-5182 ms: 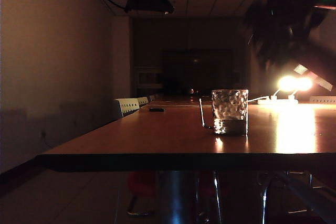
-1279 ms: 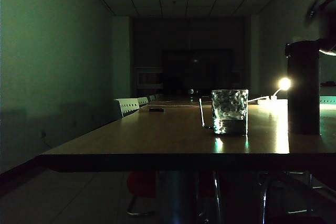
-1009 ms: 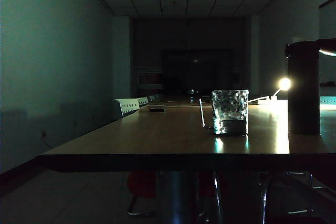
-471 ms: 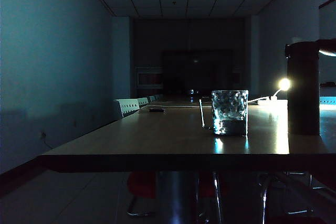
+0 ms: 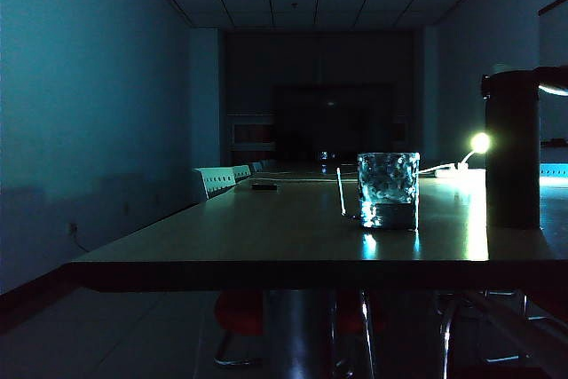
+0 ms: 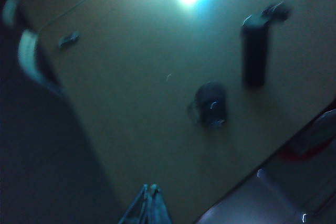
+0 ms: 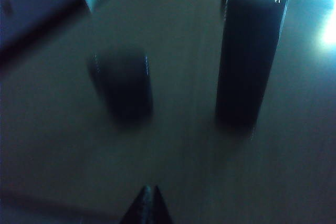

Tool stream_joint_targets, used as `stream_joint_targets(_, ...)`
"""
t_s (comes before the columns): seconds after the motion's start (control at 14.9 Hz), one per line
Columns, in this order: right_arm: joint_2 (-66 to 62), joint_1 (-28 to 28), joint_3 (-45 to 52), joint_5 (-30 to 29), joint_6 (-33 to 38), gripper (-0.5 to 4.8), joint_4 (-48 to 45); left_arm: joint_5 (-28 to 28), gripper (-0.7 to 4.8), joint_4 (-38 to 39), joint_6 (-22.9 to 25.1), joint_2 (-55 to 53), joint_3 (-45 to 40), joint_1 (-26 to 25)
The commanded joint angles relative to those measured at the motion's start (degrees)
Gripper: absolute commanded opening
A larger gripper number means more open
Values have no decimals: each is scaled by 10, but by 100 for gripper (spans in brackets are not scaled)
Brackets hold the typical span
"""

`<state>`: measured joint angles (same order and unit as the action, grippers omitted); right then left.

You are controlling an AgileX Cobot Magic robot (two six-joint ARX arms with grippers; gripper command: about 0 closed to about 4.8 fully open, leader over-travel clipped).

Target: Pick up the black thermos cup, pour some water from it into the cup, and then put the thermos cup back on the table.

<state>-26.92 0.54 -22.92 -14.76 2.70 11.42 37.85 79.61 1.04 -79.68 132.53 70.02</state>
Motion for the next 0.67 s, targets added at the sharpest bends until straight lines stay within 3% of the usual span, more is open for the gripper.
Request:
stream_joint_targets(0.07, 8, 0, 1, -4, -2, -5, -11, -78, -8, -97, 83, -2, -1, 0)
stream_joint_targets(0.2, 8, 1, 1, -4, -2, -5, -10, -139, -8, -133, 97, 2, 0, 0)
stream_joint_targets(0.67, 8, 0, 1, -4, -1, -5, -9, -173, -8, -185, 110, 31, -7, -11)
